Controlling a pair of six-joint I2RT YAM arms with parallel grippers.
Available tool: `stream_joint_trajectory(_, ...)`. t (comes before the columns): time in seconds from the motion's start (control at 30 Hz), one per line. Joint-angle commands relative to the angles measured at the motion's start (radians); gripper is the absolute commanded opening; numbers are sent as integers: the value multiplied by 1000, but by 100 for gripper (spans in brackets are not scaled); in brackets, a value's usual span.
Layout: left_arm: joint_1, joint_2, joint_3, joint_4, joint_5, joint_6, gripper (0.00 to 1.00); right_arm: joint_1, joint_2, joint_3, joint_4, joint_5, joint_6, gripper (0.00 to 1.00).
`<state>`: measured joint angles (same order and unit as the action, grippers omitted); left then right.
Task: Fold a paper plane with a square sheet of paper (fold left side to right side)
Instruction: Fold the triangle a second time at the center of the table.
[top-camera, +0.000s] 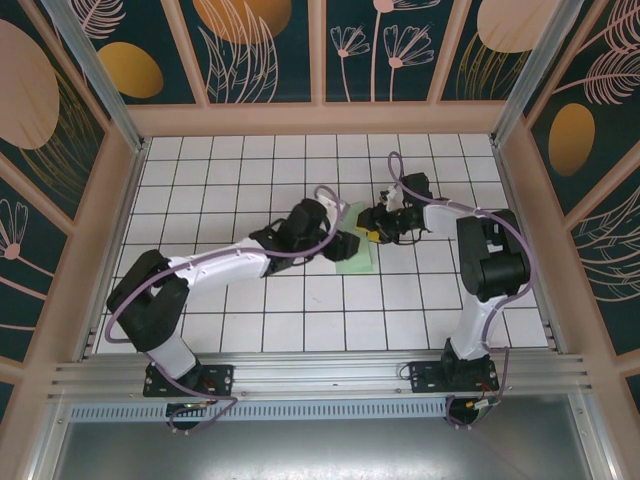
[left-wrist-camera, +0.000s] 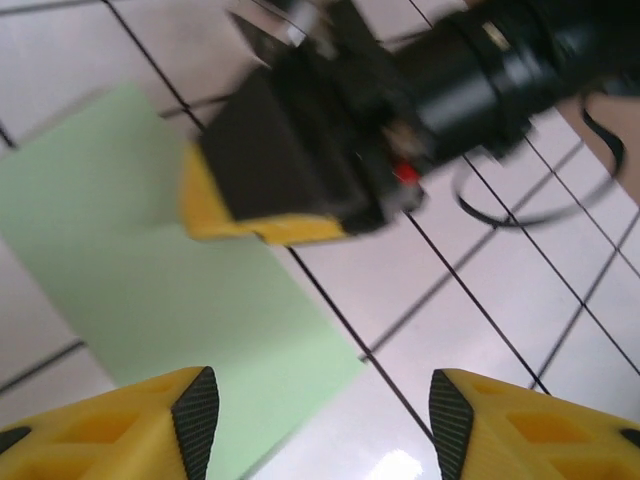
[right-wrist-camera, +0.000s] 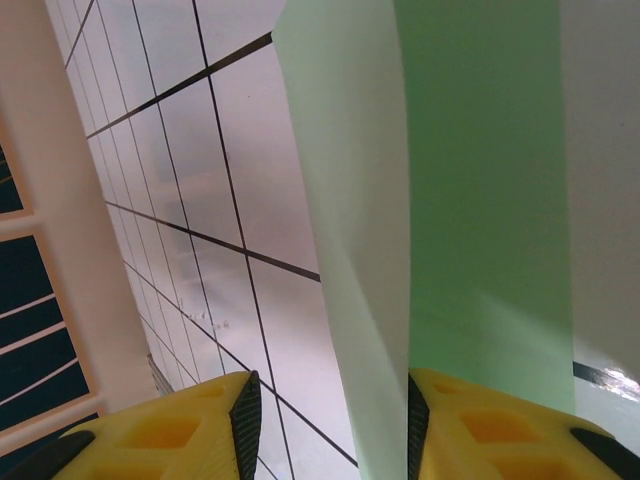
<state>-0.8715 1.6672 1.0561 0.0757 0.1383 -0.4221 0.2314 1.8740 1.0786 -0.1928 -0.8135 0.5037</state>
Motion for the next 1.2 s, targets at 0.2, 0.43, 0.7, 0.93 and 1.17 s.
stream_joint_trajectory(0.2,-150,152,151,-175,-251,7,70,-5,48,70,-54,-23,-19,42)
stream_joint_trajectory(0.43,-233,253,259,-291,-418,34,79,-5,47,78,-57,-51,-7,38)
stream_joint_trajectory(0.7,-260,317,319,-346,-541,47,87,-5,33,78,-60,-56,-1,37)
stream_joint_trajectory(0.93,-260,391,381,-378,-595,78,87,-2,27,72,-62,-60,6,37)
stream_joint_trajectory(1.17,-260,446,419,-400,-665,89,84,4,31,72,-60,-57,12,37)
